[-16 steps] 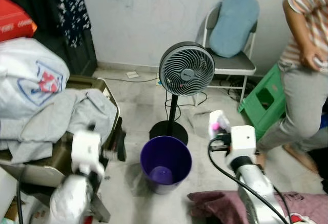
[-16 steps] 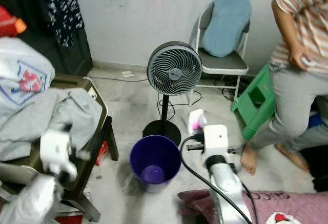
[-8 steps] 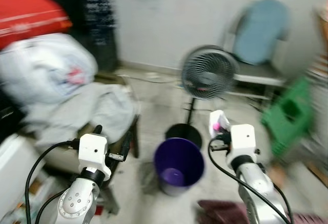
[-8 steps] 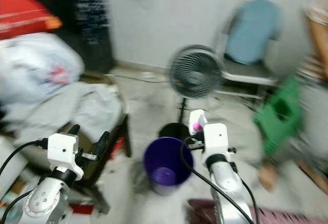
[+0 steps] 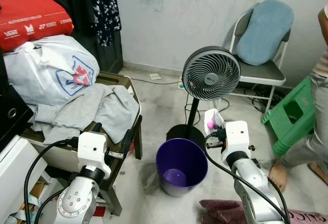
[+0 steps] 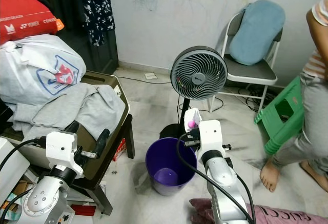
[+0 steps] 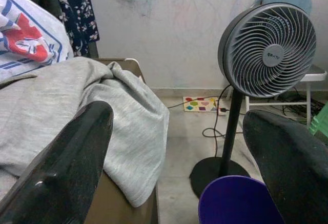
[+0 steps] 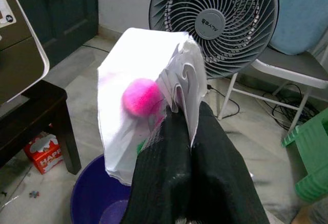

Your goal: Clean up the room

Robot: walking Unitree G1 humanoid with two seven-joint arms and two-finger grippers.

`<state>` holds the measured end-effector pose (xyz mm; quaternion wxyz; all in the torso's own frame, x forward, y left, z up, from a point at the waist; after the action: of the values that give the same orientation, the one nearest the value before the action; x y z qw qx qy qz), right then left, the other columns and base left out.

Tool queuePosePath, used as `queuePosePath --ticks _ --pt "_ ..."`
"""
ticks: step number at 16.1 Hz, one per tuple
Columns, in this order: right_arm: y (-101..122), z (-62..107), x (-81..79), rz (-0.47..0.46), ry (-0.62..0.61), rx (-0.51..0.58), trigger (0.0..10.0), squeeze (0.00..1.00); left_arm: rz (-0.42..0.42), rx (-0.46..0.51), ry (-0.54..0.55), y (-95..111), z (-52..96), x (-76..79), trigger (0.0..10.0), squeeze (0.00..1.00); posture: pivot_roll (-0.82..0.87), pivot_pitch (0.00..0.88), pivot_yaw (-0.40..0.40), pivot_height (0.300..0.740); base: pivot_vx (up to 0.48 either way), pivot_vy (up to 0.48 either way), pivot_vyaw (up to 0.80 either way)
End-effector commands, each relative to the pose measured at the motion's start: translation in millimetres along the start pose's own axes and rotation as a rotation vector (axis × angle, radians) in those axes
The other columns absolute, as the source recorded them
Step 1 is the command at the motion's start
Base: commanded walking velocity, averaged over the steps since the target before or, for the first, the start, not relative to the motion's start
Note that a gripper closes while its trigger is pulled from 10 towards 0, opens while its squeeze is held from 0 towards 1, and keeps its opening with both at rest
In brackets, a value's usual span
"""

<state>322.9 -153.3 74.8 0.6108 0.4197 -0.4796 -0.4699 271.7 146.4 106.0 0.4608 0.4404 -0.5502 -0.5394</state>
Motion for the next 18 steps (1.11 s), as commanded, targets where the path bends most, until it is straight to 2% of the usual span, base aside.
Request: queuePosePath --ticks 1,18 --pt "-0.2 -2.8 1.4 0.004 0.002 -0.009 10.0 0.0 0.009 0.004 -0.016 1.7 -2.2 3.9 10.0 0.0 0.02 0.0 -0.063 0.74 0.0 0.0 0.0" --pt "-2.7 -8.4 -1.6 -0.002 0.019 -0.021 10.0 0.0 0.024 0.004 -0.042 1.4 -5.1 10.5 10.0 0.0 0.03 0.0 -0.06 0.74 0.3 0.0 0.0"
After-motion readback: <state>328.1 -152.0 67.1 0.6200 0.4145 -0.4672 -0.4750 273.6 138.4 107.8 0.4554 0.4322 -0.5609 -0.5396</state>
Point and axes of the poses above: a point about 5 cm out from each wrist's last joint towards the gripper, its own z axis pointing back from the gripper into the wrist, its own y axis along the axis of the wrist's last joint, x = y × z, the point moved 5 cm from there along -z, pointing out of the wrist towards the gripper, and after that the axes turned 4 degrees about z, right-handed, at the moved point
